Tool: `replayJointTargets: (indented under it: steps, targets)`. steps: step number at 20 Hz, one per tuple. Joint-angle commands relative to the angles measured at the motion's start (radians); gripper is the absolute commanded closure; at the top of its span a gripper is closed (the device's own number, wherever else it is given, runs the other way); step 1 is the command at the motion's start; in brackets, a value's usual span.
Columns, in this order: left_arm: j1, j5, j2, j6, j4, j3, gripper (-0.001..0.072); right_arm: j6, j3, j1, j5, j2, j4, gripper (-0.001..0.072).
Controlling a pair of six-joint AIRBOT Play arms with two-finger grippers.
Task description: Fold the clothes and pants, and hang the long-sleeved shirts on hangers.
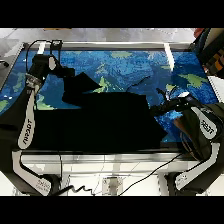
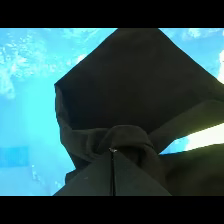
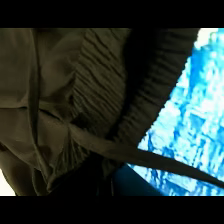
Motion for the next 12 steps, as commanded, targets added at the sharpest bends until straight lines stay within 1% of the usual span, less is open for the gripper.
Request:
replayJointTargets:
  steps: [1, 3, 4, 5, 6, 7, 9, 11, 12]
  targets:
    - [0.001, 0.0, 0.003, 0.016, 0.025, 0.001, 0.07, -0.006, 0.001, -0.006, -0.047, 0.025, 0.008, 0.069]
    - [0.001, 0.0, 0.013, 0.057, 0.062, 0.002, 0.0697, 0.011, 0.001, -0.056, -0.06, 0.065, 0.008, 0.069]
    - [0.001, 0.0, 0.021, 0.092, 0.08, 0.002, 0.0582, 0.015, 0.001, -0.087, -0.055, 0.086, 0.008, 0.069]
    - [0.001, 0.0, 0.032, 0.138, 0.091, 0.001, 0.0225, 0.016, 0.001, -0.125, -0.045, 0.111, 0.006, 0.069]
    - [0.001, 0.001, 0.042, 0.159, 0.1, 0.002, -0.0013, 0.025, 0.001, -0.162, -0.031, 0.135, 0.005, 0.069]
    - [0.005, 0.0, 0.053, 0.158, 0.106, 0.002, -0.0002, 0.032, 0.001, -0.2, -0.005, 0.159, 0.005, 0.069]
    - [0.018, -0.002, 0.068, 0.157, 0.105, 0.001, -0.0002, 0.032, 0.001, -0.27, 0.067, 0.206, -0.011, 0.069]
    - [0.035, -0.03, 0.067, 0.156, 0.103, 0.001, 0.0, 0.032, 0.001, -0.322, 0.131, 0.254, -0.059, 0.069]
    - [0.045, -0.05, 0.063, 0.141, 0.102, -0.002, 0.0, 0.032, 0.001, -0.345, 0.158, 0.278, -0.094, 0.069]
